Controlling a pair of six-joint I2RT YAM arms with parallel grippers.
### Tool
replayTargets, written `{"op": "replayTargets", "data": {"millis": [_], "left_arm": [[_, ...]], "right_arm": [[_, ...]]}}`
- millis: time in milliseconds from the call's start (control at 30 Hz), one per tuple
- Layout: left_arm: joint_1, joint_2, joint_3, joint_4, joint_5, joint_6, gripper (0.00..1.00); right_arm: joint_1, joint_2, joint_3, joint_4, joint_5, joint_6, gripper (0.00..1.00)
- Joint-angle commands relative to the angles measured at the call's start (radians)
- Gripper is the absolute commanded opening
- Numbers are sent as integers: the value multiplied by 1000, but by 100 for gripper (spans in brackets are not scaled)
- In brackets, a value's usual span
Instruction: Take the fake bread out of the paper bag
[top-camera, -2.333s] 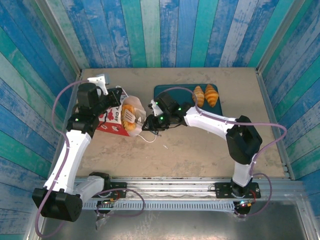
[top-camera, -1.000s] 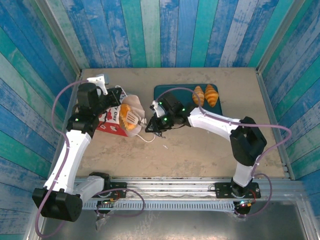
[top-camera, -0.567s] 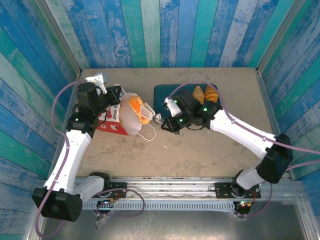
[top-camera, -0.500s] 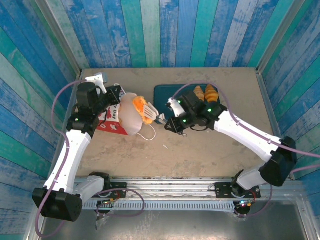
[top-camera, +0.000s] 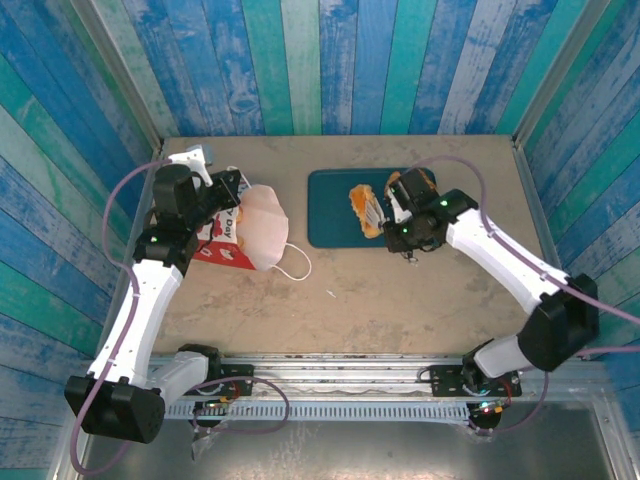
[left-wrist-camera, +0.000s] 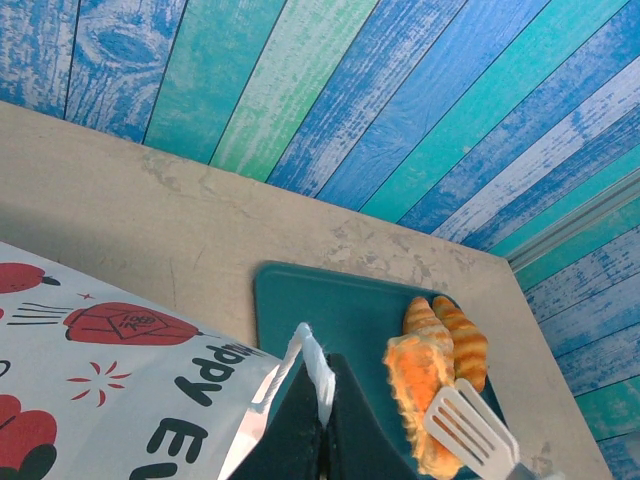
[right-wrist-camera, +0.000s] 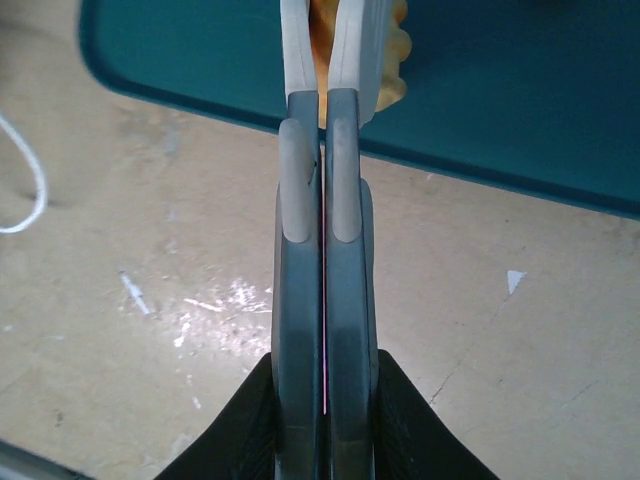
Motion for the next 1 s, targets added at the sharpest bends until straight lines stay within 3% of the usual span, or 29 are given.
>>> {"op": "replayTargets", "data": {"millis": [0,300,500,833,967], "left_arm": [[-1,-4,-11,34,-2,-4,0],[0,3,-18,30,3,5,0],[-1,10,-25,37,8,3,0],[-1,5,-34,40,6,2,0],[-1,0,-38,42,3,-1,0]], "right_arm": [[-16,56,41,-23,8,-1,23],[-16,61,50,20,-130,5,34],[-17,66,46,25,-247,17,35],[-1,63,62,21,-220,-12,24],[80,90,122,-41,-5,-21,24]]}}
